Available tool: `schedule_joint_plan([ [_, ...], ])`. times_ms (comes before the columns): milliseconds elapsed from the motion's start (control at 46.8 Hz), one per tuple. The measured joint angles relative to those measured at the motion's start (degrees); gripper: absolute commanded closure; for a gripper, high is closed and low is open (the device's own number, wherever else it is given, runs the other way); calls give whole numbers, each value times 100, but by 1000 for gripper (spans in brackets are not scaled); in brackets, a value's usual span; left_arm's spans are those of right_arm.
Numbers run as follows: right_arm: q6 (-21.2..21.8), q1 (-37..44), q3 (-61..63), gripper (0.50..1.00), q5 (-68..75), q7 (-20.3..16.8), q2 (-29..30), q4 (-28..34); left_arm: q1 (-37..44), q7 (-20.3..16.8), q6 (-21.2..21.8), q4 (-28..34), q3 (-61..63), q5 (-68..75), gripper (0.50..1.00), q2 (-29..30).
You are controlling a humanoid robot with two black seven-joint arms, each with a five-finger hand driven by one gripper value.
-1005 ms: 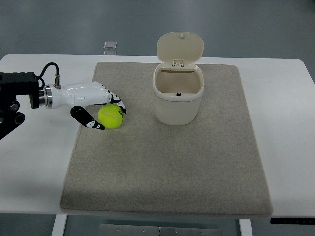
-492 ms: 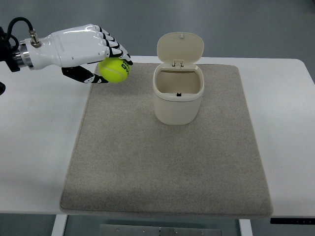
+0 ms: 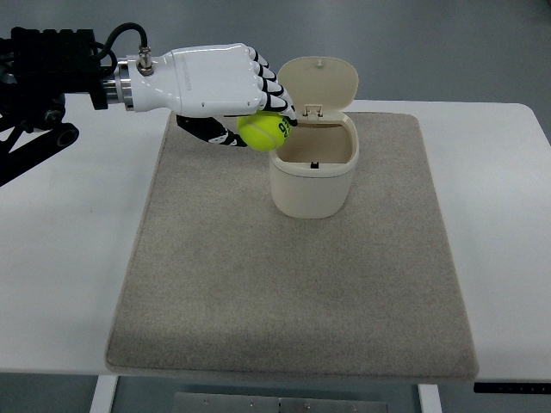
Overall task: Put tennis ball into box with left hand
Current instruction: 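Carry the ball with the left hand over the open cream bin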
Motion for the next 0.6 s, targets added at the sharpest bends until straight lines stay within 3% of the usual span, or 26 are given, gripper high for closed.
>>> schedule_joint_plan([
  [342,0,-2,0,587,0,-1,0,0,-107,8,-15,848,70,1,1000,-780],
  [599,0,-1,0,587,0,0,0,0,-112,17,-7,1030,71,0,990,-1116],
])
